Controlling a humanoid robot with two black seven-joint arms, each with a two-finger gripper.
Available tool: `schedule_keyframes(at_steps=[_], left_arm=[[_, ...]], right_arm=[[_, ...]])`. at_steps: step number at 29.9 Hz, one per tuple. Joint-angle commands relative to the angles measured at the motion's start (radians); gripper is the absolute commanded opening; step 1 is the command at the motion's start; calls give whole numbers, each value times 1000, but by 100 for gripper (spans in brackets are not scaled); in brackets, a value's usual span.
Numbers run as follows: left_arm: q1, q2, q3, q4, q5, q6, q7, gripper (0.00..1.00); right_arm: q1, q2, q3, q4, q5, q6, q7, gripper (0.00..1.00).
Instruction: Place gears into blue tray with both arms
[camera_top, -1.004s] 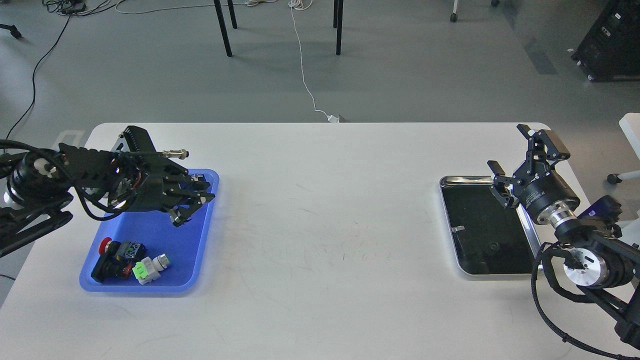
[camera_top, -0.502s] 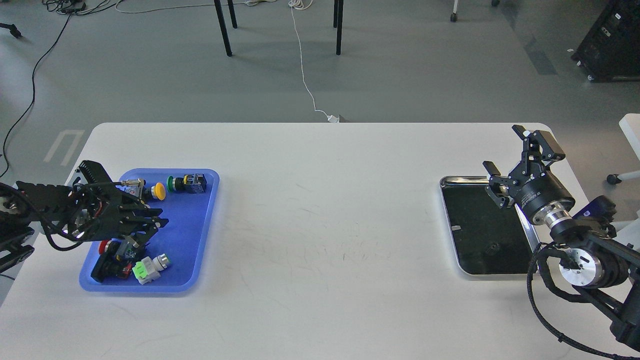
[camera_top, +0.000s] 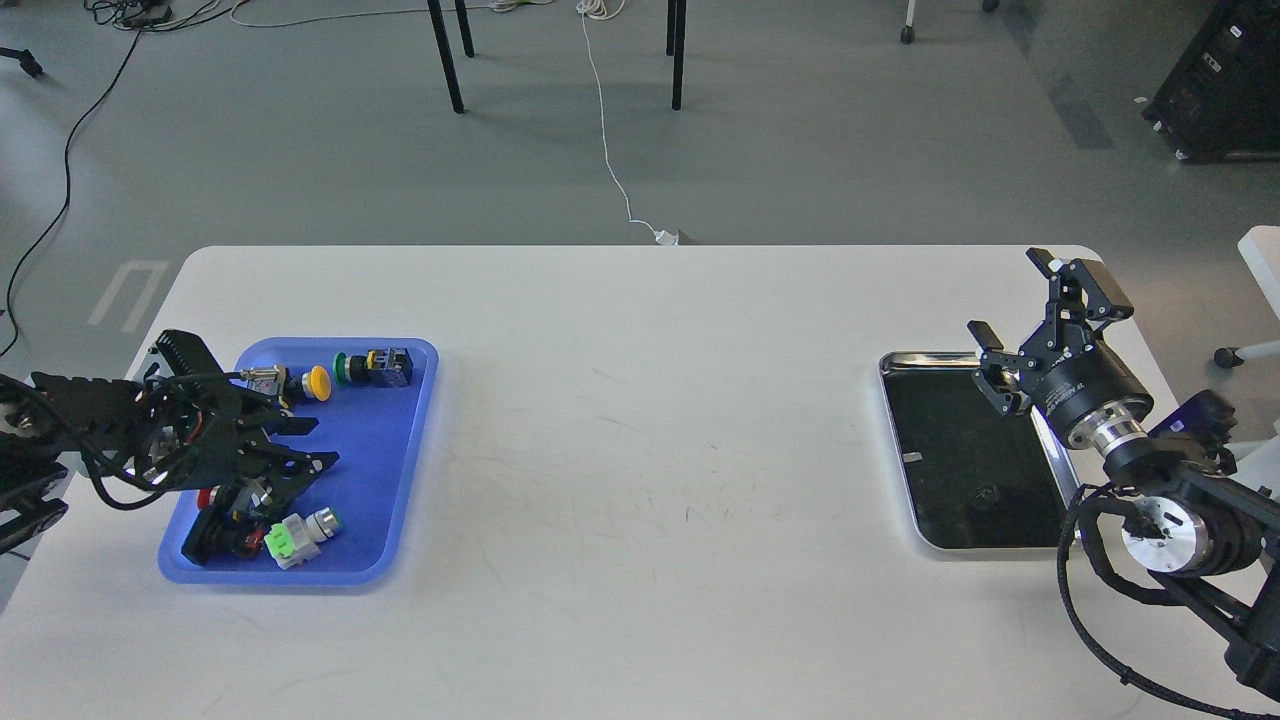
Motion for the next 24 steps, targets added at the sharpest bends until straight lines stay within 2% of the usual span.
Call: schedule_keyframes(at_steps=[1, 5, 12, 15, 18, 20, 24], left_arm=[[-37, 4, -29, -15, 0, 2, 0, 93], [-92, -3, -117, -76, -66, -4, 0, 94], [-127, -42, -142, -281, -688, 0, 0, 97], [-101, -88, -164, -320, -960, 6, 0, 98], [-8, -180, -239, -320, -1199, 44, 0, 98], [98, -235, -350, -320, -1298, 77, 0, 98], [317, -387, -638, -314, -1343, 68, 0, 98]], right_arm=[[-8, -1, 0, 10, 0, 1, 0, 98], [-8, -1, 0, 19, 0, -1, 0, 98], [-16, -1, -3, 19, -2, 4, 0, 98], [-16, 1, -1, 18, -2, 4, 0, 98], [-17, 7, -3, 19, -2, 5, 0, 98], [-17, 11, -3, 19, -2, 5, 0, 98], [-31, 2, -9, 50, 0, 7, 0, 98]])
